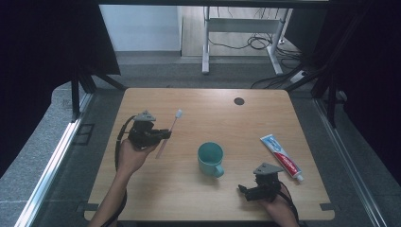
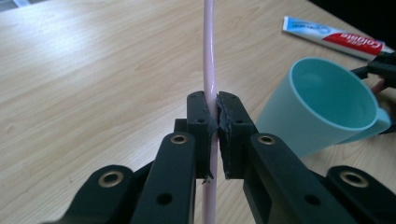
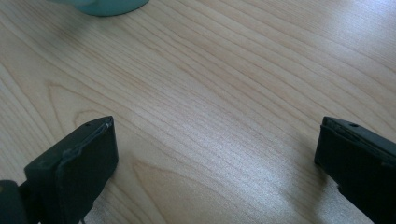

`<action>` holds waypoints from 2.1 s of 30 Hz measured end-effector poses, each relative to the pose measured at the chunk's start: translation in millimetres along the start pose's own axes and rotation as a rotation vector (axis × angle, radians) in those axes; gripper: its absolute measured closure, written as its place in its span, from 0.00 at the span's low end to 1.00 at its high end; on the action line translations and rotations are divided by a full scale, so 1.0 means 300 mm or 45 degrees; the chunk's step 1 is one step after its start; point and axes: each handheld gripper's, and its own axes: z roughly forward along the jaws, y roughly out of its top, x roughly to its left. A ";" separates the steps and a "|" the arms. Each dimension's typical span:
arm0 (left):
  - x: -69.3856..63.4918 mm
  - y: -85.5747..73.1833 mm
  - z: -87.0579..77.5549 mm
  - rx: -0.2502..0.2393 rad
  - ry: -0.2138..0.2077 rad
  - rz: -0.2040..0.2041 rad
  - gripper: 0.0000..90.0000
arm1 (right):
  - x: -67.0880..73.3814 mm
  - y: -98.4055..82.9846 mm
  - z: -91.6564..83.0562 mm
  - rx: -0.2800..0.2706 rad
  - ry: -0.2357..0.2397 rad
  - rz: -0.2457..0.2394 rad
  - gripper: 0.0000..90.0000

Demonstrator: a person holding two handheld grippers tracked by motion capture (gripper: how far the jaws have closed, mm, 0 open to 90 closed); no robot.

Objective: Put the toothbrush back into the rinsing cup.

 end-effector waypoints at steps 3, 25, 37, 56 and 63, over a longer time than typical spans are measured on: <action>-0.006 0.002 -0.002 -0.013 -0.001 0.009 0.94 | 0.000 0.000 0.000 0.000 0.000 0.001 0.00; -0.068 0.020 -0.011 -0.167 -0.079 0.093 0.94 | 0.000 0.000 0.000 -0.002 0.000 0.000 0.00; -0.121 0.057 0.009 -0.182 -0.117 0.130 0.94 | 0.000 0.000 0.000 -0.001 0.000 0.001 0.00; -0.190 0.113 0.049 -0.204 -0.151 0.193 0.94 | 0.000 0.000 0.000 0.000 0.001 0.001 0.00; -0.206 0.127 0.063 -0.207 -0.161 0.205 0.94 | 0.000 0.000 0.000 0.000 0.001 -0.002 0.00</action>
